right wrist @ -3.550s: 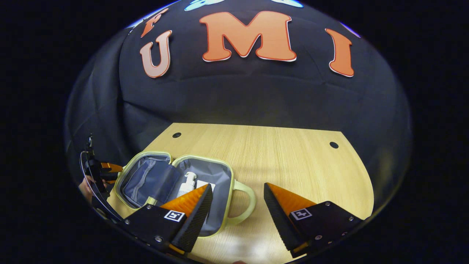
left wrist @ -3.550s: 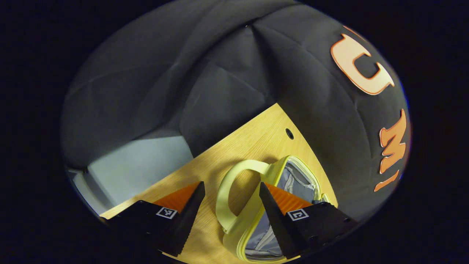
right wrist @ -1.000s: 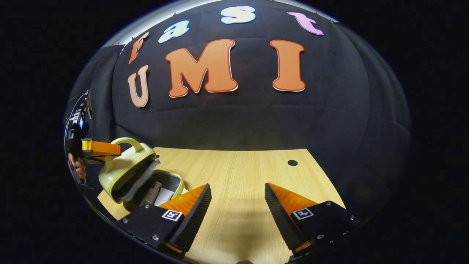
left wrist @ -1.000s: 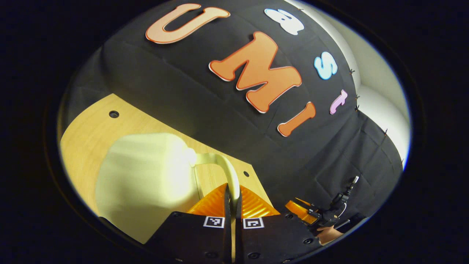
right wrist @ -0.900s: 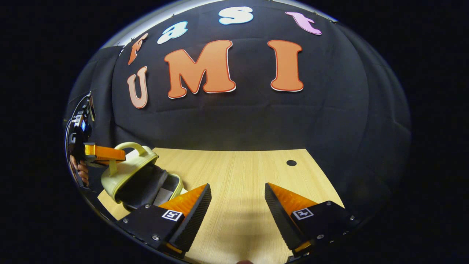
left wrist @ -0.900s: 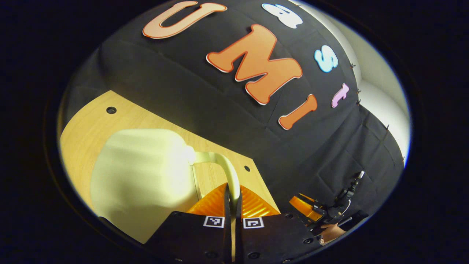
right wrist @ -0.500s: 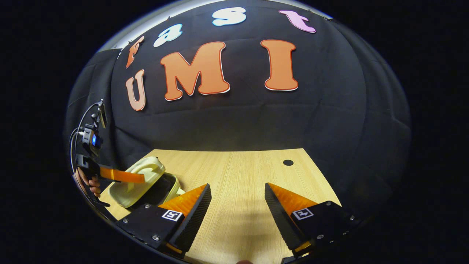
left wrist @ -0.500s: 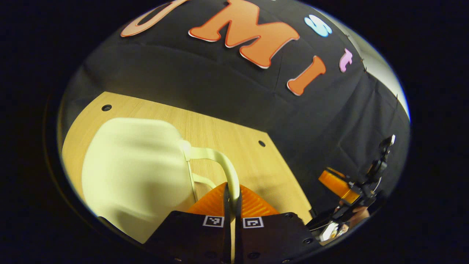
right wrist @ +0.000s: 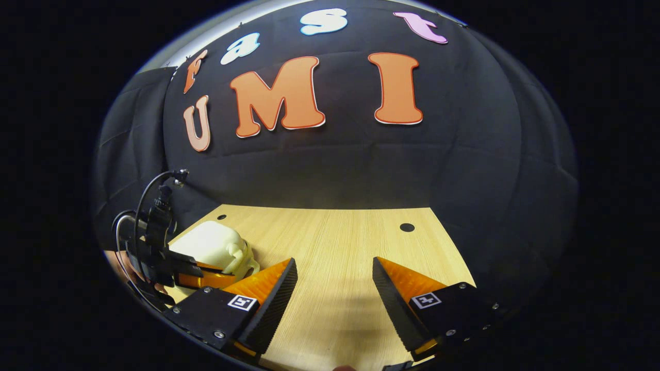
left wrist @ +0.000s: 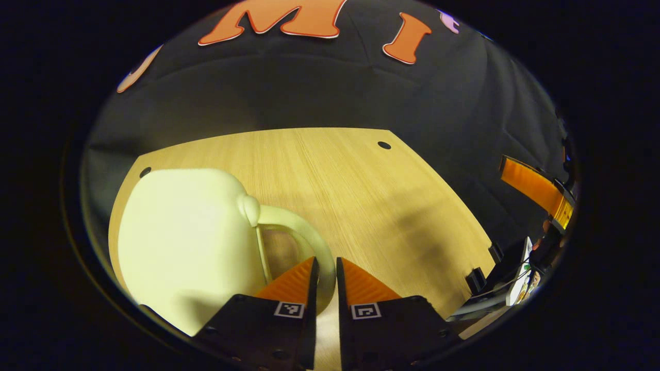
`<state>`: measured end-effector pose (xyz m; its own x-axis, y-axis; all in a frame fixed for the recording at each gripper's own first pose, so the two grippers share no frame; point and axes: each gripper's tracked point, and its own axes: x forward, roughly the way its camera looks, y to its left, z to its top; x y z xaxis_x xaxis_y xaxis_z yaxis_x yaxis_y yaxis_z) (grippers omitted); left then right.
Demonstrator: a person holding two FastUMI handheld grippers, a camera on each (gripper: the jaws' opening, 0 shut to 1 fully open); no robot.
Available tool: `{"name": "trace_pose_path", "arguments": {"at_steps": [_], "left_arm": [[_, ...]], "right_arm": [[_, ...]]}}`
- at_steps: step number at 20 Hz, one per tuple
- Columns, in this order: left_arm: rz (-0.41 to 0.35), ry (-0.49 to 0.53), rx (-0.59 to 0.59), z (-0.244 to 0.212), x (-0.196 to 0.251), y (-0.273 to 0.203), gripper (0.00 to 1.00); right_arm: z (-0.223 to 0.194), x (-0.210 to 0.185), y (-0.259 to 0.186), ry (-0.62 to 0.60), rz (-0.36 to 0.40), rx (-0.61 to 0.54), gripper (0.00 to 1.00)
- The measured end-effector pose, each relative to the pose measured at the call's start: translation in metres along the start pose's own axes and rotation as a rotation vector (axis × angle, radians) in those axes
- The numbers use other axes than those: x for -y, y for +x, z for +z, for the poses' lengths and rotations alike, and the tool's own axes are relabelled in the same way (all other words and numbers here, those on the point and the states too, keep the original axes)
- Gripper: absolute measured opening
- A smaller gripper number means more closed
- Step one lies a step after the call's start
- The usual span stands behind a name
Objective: First open the suitcase, pack the skin care products into it, and then close the suitcase.
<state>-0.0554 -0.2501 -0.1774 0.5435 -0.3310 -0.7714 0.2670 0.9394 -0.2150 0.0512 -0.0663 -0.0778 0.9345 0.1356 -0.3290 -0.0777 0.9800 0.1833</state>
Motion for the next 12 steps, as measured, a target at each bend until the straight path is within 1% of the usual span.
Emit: {"name": "trace_pose_path", "arguments": {"at_steps": [1, 2, 3, 5, 7, 8, 10, 12], "left_arm": [[0.025, 0.015, 0.030, 0.004, -0.001, 0.000, 0.23], [0.024, 0.013, 0.069, 0.013, 0.004, -0.001, 0.22], [-0.004, 0.010, 0.122, 0.024, 0.016, -0.008, 0.32], [-0.021, 0.037, 0.248, 0.060, 0.042, -0.034, 0.59], [0.022, 0.073, 0.397, 0.105, 0.051, -0.065, 0.82], [0.046, 0.087, 0.457, 0.122, 0.054, -0.075, 0.98], [0.104, 0.104, 0.552, 0.160, 0.058, -0.104, 0.98], [0.136, 0.104, 0.642, 0.174, 0.062, -0.119, 0.97]], "right_arm": [[0.002, 0.001, -0.001, -0.004, 0.003, 0.005, 0.94], [0.005, 0.003, -0.001, -0.011, 0.000, 0.015, 0.94], [0.006, 0.004, -0.004, -0.020, 0.002, 0.029, 0.93], [0.015, 0.007, -0.005, -0.041, -0.004, 0.060, 0.93], [0.034, 0.005, -0.009, -0.061, -0.015, 0.119, 0.93], [0.042, 0.004, -0.012, -0.074, -0.022, 0.155, 0.93], [0.061, -0.003, -0.015, -0.095, -0.026, 0.214, 0.93], [0.080, -0.013, -0.021, -0.105, -0.014, 0.274, 0.94]]}}
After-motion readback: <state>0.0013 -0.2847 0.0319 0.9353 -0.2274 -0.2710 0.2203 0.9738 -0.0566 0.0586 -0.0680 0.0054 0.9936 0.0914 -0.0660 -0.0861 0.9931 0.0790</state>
